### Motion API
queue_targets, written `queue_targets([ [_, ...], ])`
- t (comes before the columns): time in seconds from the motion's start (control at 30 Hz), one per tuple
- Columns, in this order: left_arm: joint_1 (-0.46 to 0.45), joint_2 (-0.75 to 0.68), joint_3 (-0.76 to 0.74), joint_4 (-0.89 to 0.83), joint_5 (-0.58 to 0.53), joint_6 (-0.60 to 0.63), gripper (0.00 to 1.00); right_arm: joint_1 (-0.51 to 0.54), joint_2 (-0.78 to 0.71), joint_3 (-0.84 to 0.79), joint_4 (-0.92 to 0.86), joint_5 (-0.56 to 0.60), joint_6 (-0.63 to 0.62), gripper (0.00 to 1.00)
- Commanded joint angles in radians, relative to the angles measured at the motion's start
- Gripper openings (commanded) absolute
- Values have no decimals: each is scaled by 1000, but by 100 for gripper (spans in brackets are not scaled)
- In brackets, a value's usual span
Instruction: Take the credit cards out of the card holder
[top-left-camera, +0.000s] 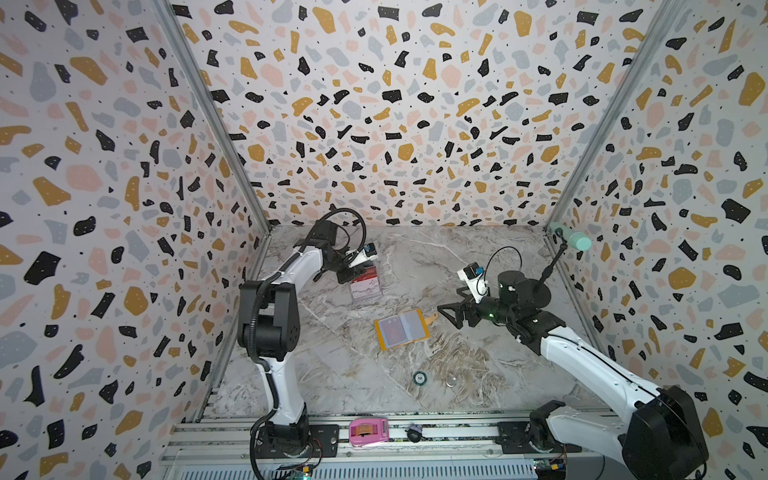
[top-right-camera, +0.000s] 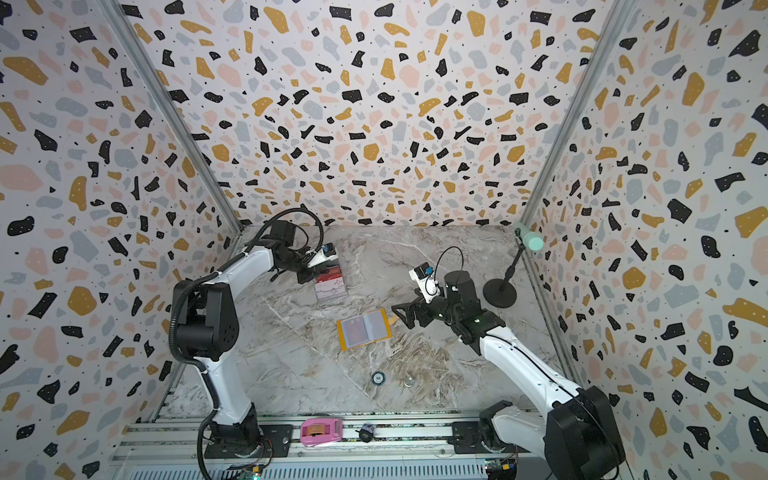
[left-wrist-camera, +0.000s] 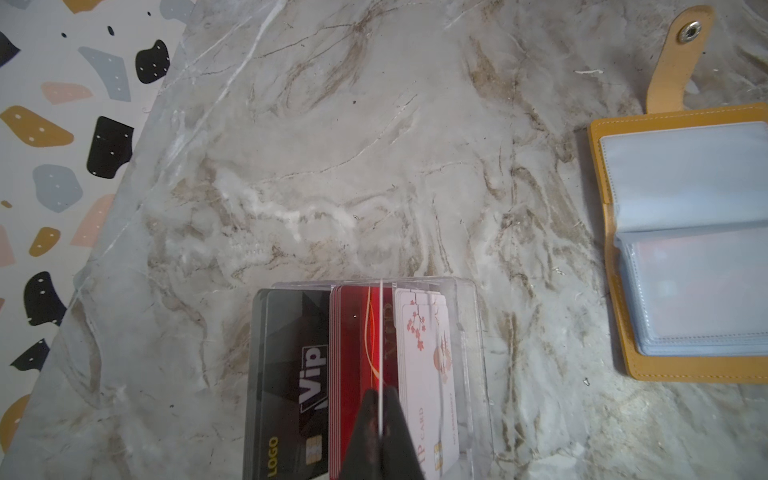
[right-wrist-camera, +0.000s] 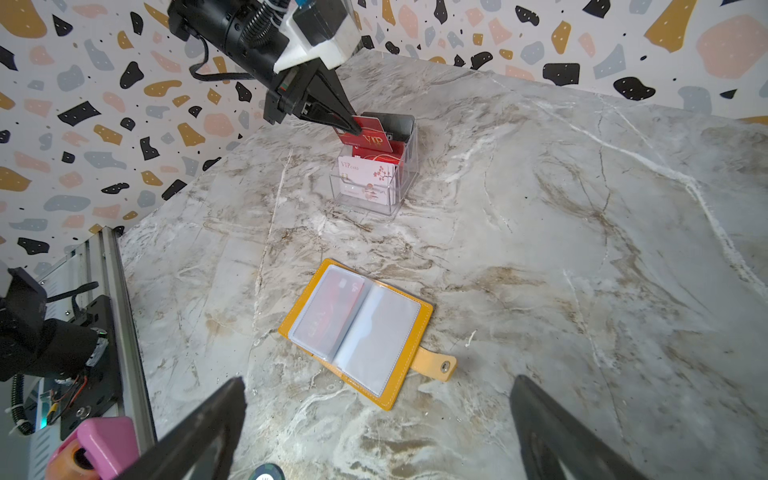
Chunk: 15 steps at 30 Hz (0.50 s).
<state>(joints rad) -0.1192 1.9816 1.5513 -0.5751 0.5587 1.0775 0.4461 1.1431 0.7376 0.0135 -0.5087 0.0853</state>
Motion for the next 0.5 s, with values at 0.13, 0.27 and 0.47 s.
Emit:
queue_targets([
  [0.13,5,16,23,23,-9,-55,0,-3,-37,11,-11,-17,-1,100],
  [0.27,4,21,16,34,-22,-69,0,-3,-40,13,-12,-19,-1,100],
  [0.47,4,40,26,19,-16,-71,0,-2,-40,11,-13,-19,-2,100],
])
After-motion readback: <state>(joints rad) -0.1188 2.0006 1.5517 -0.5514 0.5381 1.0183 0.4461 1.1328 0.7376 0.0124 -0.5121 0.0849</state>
